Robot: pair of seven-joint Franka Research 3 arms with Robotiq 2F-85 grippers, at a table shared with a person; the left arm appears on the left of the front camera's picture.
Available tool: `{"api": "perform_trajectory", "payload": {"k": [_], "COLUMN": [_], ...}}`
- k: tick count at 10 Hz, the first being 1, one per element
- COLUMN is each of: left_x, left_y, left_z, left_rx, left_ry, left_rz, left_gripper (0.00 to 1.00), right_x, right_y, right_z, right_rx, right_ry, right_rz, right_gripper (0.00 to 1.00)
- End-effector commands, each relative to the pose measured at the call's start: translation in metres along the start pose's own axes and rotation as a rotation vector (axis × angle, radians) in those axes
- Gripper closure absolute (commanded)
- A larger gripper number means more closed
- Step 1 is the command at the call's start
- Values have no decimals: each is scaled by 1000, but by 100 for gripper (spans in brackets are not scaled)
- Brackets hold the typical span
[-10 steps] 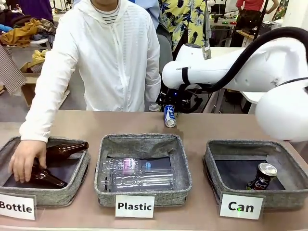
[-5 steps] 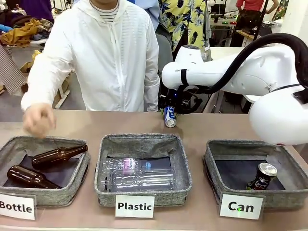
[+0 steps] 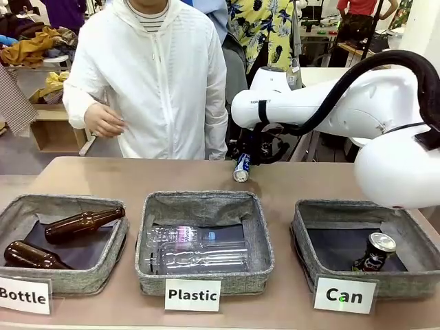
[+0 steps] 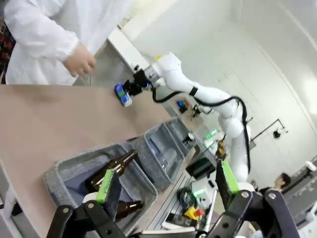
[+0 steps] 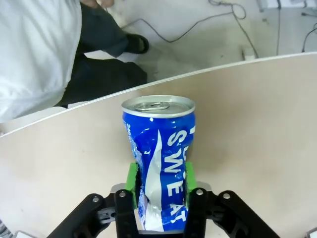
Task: Sort the can waste into the basket.
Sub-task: Pick up the can waste from the table and place it in the right Fabric basket.
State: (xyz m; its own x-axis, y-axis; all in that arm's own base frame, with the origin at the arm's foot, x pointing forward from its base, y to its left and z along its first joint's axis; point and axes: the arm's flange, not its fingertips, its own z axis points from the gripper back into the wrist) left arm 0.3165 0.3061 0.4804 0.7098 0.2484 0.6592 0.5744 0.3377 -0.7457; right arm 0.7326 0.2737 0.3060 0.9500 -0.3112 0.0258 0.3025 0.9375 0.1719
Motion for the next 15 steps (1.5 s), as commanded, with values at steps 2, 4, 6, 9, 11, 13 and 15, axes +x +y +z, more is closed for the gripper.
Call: {"api": "perform_trajectory", "payload": {"k": [2,4,6,9,11,13,15], "left_x": [-22,-51,-85,-128,-99,-99,-99], "left_y": [-24,-41,-45,-31,-19,-19,-19], "left_z": [-98,-173,-231,-278,-262,-262,-262], "left_rx": [-29,-209,-221,-73,-132,-132,-132], "left_ry": [258,338,333,310,350,350,350], "left_rz": [-79,-62,6,50,33,33,33], "left_gripper": [0,0,0,0,0,0,0], "right_x": [-10,-34,-81,-166,-211,-225,-226], "right_y": [-20,-52,-95,-161,-207,-236,-243], "right_z": [40,108,182,233,231,216,202], "right_rx": [53,125,182,122,40,65,128], "right_ry": [-9,26,127,293,396,375,353], "right_rz": [-3,100,319,760,1048,1146,1122], "right_gripper": [100,100,100,100,100,100,100]}}
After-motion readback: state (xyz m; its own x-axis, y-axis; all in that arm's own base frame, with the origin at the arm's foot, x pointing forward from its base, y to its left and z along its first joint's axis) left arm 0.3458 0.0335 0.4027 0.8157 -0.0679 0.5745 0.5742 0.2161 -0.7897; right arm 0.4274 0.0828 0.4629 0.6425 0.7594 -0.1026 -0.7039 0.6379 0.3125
